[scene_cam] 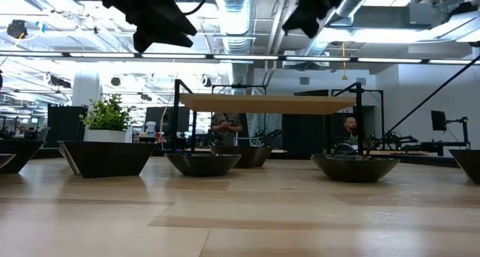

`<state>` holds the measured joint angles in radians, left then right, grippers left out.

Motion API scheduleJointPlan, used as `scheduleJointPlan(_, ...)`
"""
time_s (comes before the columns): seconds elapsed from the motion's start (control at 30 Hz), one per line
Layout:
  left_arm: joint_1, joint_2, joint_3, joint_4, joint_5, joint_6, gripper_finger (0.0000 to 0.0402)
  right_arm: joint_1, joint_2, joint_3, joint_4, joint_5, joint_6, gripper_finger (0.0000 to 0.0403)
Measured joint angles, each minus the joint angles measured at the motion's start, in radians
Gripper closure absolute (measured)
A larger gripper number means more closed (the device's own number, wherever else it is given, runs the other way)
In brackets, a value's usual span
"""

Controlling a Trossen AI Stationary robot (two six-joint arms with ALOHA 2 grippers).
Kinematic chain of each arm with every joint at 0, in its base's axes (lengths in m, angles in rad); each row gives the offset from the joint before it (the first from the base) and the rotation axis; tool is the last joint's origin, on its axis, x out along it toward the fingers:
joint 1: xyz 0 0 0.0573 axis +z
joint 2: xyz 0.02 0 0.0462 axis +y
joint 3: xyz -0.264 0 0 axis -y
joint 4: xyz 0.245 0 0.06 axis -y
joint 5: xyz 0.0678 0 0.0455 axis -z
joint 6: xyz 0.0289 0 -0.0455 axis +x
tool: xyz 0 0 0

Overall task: Pick & Place Mini shaped plates
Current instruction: Put the black leaf shaped plate on the shelf

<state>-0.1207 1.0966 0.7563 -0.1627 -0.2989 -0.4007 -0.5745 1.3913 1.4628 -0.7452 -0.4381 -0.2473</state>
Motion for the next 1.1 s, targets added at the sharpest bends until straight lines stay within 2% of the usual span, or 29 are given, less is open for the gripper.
scheduleJointPlan(0.33, -0.067, 0.0, 0.0, -0.047, 0.0, -0.02, 0.0262, 0.252, -0.085, -0.004, -0.03, 0.188, 0.138, 0.0395)
scheduleJointPlan(0.53, -0.142, 0.0, 0.0, -0.05, 0.001, -0.035, 0.0262, 0.434, -0.142, -0.112, -0.032, 0.352, 0.299, 0.0395)
scheduleJointPlan(0.67, -0.192, -0.005, 0.0, -0.055, 0.019, -0.031, 0.0262, 0.588, -0.183, -0.22, -0.005, 0.536, 0.495, 0.0395)
scheduleJointPlan(0.83, -0.215, -0.045, 0.0, -0.076, 0.117, -0.031, 0.0262, 0.827, -0.211, -0.36, 0.131, 0.819, 0.8, 0.0395)
scheduleJointPlan(1.0, -0.296, -0.072, 0.0, -0.078, 0.136, -0.084, 0.0262, 1.056, -0.181, -0.458, 0.266, 1.11, 1.085, 0.0395)
scheduleJointPlan(1.1, -0.355, -0.076, 0.0, -0.077, 0.134, -0.087, 0.0262, 1.174, -0.134, -0.48, 0.274, 1.249, 1.264, 0.0395)
